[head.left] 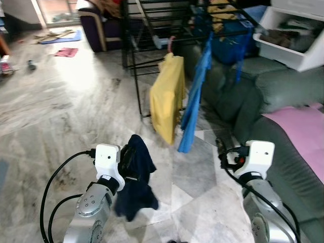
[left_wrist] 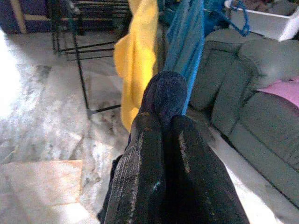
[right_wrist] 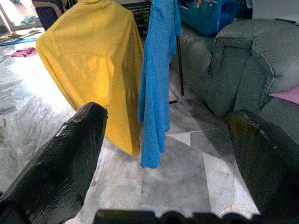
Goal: Hang hanger
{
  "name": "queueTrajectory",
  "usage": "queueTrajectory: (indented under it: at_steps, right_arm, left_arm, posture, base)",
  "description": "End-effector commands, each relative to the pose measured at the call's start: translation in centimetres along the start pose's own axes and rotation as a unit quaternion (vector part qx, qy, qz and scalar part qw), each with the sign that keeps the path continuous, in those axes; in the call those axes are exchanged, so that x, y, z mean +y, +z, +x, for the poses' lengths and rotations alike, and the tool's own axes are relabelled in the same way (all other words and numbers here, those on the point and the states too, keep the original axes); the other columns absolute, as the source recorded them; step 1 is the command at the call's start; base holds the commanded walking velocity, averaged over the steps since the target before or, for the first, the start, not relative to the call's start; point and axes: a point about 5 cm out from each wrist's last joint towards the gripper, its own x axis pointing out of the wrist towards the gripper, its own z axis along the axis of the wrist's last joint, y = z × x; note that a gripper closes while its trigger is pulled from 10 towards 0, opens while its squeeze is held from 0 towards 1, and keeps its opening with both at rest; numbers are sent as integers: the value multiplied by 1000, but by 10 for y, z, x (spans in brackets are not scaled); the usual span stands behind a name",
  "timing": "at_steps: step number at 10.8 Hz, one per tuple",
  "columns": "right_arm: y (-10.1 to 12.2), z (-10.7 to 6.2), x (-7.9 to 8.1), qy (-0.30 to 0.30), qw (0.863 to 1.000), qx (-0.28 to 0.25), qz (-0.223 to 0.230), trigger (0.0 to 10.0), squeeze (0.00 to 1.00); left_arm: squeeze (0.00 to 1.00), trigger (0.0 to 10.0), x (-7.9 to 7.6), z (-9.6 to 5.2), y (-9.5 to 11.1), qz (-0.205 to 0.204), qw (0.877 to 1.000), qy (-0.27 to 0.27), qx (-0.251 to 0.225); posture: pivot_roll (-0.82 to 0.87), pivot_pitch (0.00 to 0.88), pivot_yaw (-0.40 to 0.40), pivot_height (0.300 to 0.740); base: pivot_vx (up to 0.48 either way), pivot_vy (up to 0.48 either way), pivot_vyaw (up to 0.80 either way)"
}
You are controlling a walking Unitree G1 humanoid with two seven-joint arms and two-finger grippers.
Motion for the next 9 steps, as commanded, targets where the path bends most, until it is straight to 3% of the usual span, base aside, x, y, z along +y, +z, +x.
queueTrajectory:
  at_steps: [1,5,9]
  right_arm:
    - [2,0,-2,-6,1000,-5,-4,10000,0]
    - [4,6,-3,-9,1000,-9,-8,10000,0]
    - [4,7,-2,-7,1000,-13,-7,10000,0]
  left_arm:
    - [0,10000,-2,2,9,6,1000,-12,-19]
    - [0,10000,-7,5,10,6,1000,-22,-21]
    - [0,10000,-8,6,10,6,999,-28,-21]
  posture:
    - [14,69,-35,740]
    - [14,66,-35,740]
    - [14,63,-32,740]
  base:
    - [0,0,-494]
    - [0,0,-266]
    - [244,0,-536]
